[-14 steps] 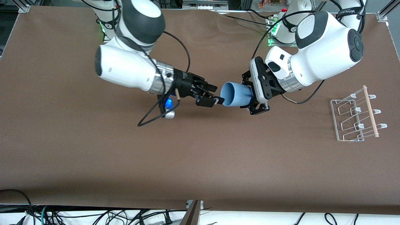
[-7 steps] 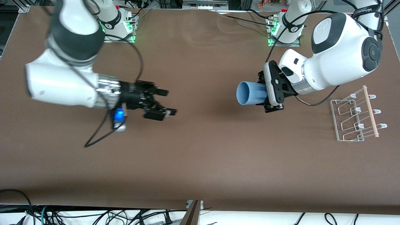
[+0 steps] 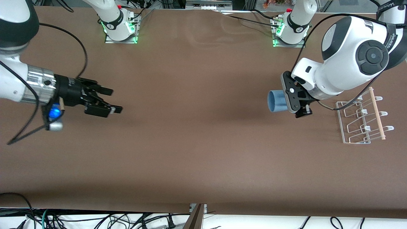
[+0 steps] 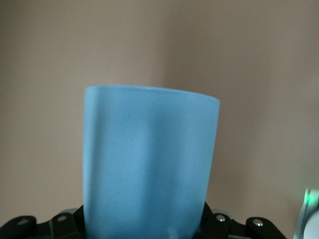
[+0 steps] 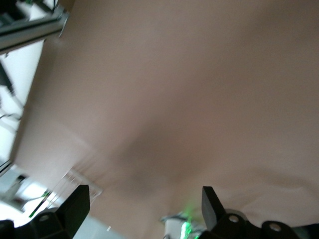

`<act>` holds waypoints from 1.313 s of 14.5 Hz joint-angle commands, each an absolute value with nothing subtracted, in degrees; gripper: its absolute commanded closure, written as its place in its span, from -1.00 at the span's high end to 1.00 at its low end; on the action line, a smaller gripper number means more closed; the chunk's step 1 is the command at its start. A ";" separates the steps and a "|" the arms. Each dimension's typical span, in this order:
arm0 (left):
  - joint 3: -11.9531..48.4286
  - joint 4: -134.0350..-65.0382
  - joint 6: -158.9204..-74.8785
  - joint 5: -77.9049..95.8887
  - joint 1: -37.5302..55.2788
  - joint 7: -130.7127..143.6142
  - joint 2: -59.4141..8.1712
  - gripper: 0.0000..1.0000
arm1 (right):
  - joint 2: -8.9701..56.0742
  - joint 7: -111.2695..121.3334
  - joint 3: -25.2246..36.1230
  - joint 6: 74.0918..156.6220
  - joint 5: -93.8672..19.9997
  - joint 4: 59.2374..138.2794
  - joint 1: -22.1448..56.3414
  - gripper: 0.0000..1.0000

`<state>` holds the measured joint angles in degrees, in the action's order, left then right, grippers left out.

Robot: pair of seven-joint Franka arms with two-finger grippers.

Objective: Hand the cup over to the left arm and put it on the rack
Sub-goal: 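Carry the cup with the left gripper down into the wire rack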

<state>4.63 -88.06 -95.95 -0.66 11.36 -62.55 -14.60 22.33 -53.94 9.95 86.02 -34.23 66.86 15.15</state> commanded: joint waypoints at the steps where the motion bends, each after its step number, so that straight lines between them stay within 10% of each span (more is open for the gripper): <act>1: 4.75 -87.45 -92.12 -11.47 11.25 -61.61 -14.06 -0.76 | 19.07 -51.34 11.07 85.34 -24.20 69.52 15.65 0.98; 8: 4.75 -88.59 -79.54 -42.51 9.77 -61.52 -16.43 -0.77 | 7.50 -24.83 14.68 85.33 -18.75 85.56 12.22 0.98; 12: 4.83 -92.97 -79.54 -64.89 8.35 -61.26 -23.01 -0.80 | 1.24 -12.33 5.58 90.26 -5.04 94.03 6.27 0.99; 19: 5.27 -104.13 -96.33 -79.10 -2.73 -52.84 -23.82 -0.81 | -1.23 2.37 0.09 96.59 3.87 100.02 0.18 0.99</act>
<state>4.23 -99.09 -95.53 -76.61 -2.38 -56.22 -26.56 0.83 -1.12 1.40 95.81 3.18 98.21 2.34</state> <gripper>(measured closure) 0.308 0.004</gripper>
